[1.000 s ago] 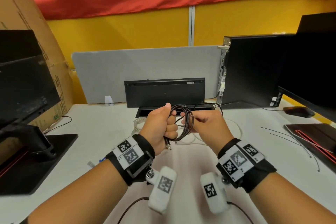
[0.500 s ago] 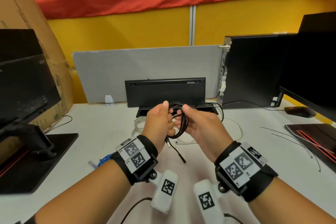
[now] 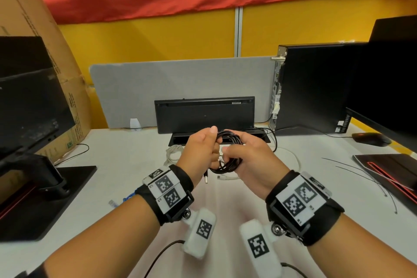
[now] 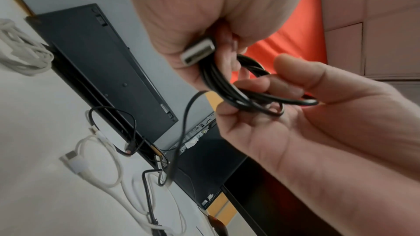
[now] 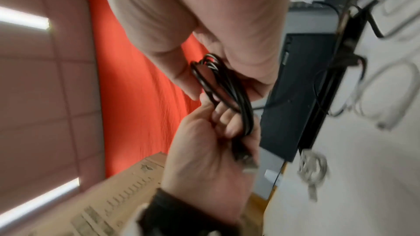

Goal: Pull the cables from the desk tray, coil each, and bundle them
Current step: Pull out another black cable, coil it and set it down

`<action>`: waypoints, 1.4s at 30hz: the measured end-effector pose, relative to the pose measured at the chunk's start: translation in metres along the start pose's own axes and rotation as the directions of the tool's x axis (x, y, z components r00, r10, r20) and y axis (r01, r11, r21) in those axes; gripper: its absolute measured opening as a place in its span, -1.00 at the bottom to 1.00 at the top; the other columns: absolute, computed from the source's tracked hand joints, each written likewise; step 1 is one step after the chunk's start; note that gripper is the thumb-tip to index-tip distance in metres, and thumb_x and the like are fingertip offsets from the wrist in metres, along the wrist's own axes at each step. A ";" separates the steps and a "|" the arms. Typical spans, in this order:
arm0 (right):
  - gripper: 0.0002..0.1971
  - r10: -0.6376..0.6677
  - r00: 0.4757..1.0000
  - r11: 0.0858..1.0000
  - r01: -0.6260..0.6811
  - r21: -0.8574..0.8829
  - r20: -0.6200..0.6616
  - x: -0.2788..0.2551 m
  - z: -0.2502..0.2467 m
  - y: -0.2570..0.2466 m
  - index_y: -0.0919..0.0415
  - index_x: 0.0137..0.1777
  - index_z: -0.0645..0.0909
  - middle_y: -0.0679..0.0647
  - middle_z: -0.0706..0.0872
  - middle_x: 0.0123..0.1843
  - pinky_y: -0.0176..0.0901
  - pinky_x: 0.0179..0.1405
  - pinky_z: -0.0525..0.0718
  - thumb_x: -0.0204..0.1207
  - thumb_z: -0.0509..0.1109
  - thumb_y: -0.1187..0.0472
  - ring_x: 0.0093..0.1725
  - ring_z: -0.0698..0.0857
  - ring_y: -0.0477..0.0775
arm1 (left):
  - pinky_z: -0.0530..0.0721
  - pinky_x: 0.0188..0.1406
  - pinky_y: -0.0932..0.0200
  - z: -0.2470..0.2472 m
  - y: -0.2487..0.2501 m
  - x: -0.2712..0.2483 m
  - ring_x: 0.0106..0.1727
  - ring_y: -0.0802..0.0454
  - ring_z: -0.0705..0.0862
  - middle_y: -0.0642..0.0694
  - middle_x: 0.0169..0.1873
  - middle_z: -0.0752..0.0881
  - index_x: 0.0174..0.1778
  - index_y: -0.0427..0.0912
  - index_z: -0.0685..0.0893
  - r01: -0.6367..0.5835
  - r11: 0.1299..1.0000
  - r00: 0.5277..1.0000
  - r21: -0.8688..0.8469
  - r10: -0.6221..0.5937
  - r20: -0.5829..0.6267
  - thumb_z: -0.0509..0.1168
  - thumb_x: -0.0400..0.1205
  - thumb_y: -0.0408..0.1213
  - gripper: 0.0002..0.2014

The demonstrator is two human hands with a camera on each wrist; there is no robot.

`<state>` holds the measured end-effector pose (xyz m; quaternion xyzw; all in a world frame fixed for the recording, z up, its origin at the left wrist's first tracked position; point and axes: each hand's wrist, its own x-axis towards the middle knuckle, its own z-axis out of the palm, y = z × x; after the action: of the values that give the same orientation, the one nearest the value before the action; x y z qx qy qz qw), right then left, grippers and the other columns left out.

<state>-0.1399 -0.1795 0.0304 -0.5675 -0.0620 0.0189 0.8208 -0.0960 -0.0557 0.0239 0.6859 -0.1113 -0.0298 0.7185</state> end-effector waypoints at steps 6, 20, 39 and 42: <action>-0.63 -0.250 0.967 0.618 0.197 -0.761 0.048 -0.004 -0.003 -0.006 0.08 0.23 0.65 0.05 0.77 -0.10 0.04 0.07 0.75 0.49 0.35 0.44 -0.06 0.75 0.07 | 0.37 -0.59 0.24 -0.007 -0.005 0.001 -0.57 0.16 0.30 0.08 -0.57 0.35 -0.30 -0.11 0.48 -0.046 0.998 0.999 0.035 0.046 0.006 0.20 0.73 -0.03 -0.68; -0.74 -0.014 0.961 0.878 -0.120 -0.463 -0.275 0.003 -0.016 -0.011 0.44 -0.13 0.71 0.01 0.53 -0.48 -0.22 -0.59 0.48 0.64 0.18 0.43 -0.58 0.37 -0.05 | 0.44 -0.57 0.22 -0.019 -0.011 0.008 -0.65 0.17 0.37 -0.03 -0.54 0.38 -0.29 -0.12 0.45 -0.119 0.953 0.979 0.280 0.159 -0.126 0.16 0.75 -0.07 -0.69; -0.79 -0.519 0.854 0.403 0.284 -0.870 0.038 0.013 -0.029 0.020 0.23 -0.31 0.76 0.04 0.74 -0.42 -0.15 -0.23 0.68 0.54 0.40 0.30 -0.33 0.70 0.01 | 0.13 -0.75 0.31 -0.002 0.000 0.000 -0.62 0.17 0.10 0.03 -0.53 0.16 -0.29 -0.05 0.29 0.067 0.898 0.995 -0.435 -0.091 -0.034 0.06 0.78 0.00 -0.66; -0.77 -0.419 0.904 0.683 0.252 -0.686 -0.085 0.012 -0.023 0.019 0.21 -0.28 0.82 0.05 0.81 -0.36 -0.19 -0.15 0.77 0.55 0.39 0.36 -0.28 0.80 -0.01 | 0.13 -0.71 0.31 -0.001 0.000 0.000 -0.60 0.17 0.10 0.01 -0.50 0.15 -0.28 -0.07 0.30 0.053 0.891 0.995 -0.450 -0.084 -0.051 0.05 0.78 0.00 -0.65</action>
<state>-0.1247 -0.1925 0.0054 -0.7968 -0.0705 -0.2234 0.5570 -0.0960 -0.0548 0.0240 0.5061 -0.0523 -0.0563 0.8591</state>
